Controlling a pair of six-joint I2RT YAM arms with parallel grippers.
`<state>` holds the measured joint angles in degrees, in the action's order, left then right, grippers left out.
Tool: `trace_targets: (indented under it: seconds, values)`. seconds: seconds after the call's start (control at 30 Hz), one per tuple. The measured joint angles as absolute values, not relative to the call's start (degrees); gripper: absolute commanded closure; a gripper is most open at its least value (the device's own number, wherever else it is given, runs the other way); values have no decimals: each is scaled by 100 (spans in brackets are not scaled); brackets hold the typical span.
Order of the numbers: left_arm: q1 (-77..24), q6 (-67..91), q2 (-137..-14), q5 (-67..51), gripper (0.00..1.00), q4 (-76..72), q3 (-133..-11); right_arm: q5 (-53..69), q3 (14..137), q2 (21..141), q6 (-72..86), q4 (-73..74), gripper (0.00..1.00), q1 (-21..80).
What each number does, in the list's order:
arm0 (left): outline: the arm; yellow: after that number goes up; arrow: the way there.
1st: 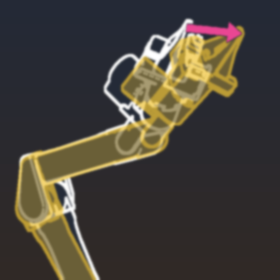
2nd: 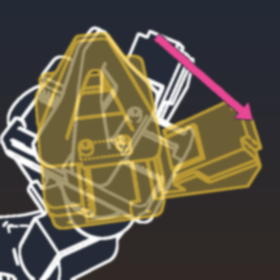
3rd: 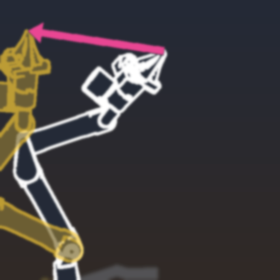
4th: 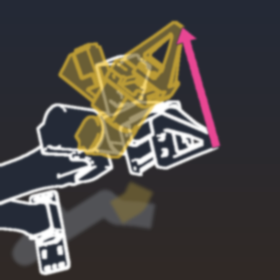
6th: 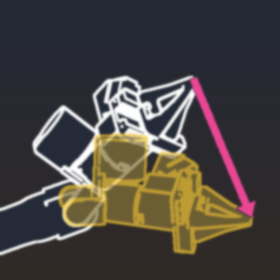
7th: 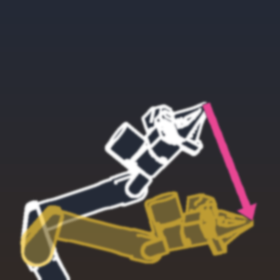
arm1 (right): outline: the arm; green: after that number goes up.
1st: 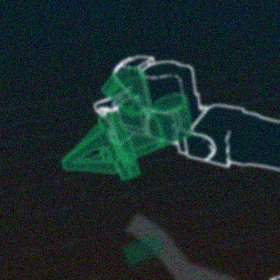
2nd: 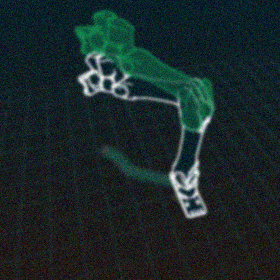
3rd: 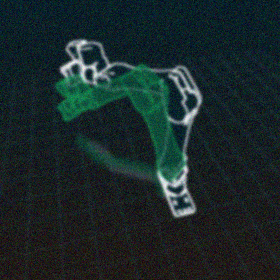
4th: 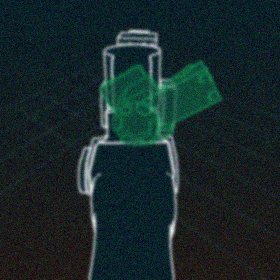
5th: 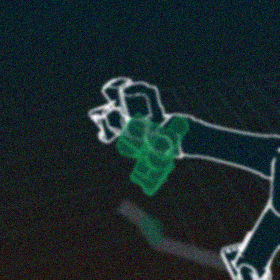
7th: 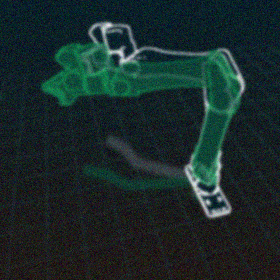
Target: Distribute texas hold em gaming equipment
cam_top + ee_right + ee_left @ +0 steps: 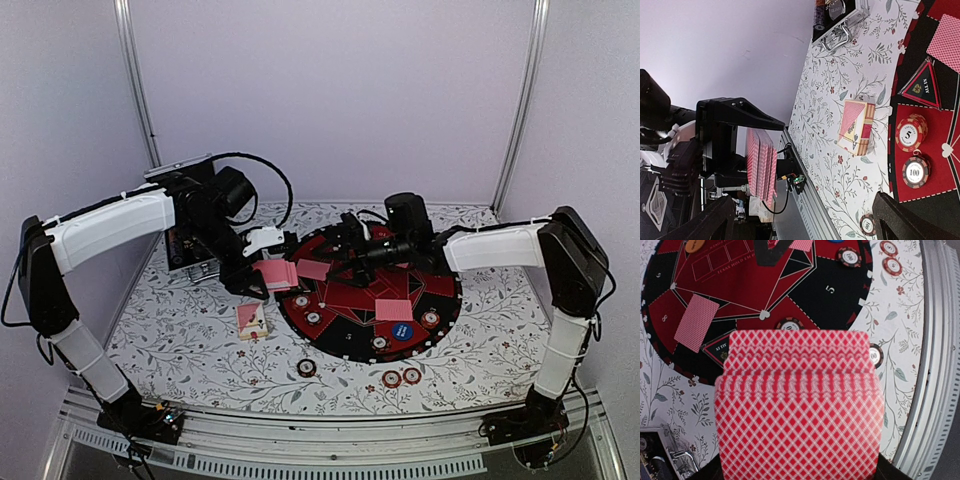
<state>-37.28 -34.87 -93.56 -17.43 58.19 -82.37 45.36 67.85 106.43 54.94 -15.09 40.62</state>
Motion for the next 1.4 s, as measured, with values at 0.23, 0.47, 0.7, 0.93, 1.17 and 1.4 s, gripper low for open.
trace_targets:
  seconds: [0.23,0.47,0.7,0.93,1.17,1.4]
  values:
    - [-3728,-3485,-9356,-1750,100,5817,-8237,4550,7365,11292,5673,-1533,1,4377]
    - [-3728,-3485,-9356,-1750,100,5817,-8237,4611,7708,11662,5907,-1728,1,4622]
    - [-3728,-3485,-9391,-1750,100,5817,-8237,4727,8053,11985,6154,-1988,2,4757]
    - [-3728,-3481,-9421,-1747,100,5815,-8237,4838,8388,12363,6377,-2222,4,4910]
    - [-3728,-3441,-9441,-1734,100,5817,-8237,4899,8656,12661,6606,-2390,7,5063]
    - [-3728,-3426,-9443,-1723,100,5824,-8237,4969,8770,12833,6818,-2630,9,5122]
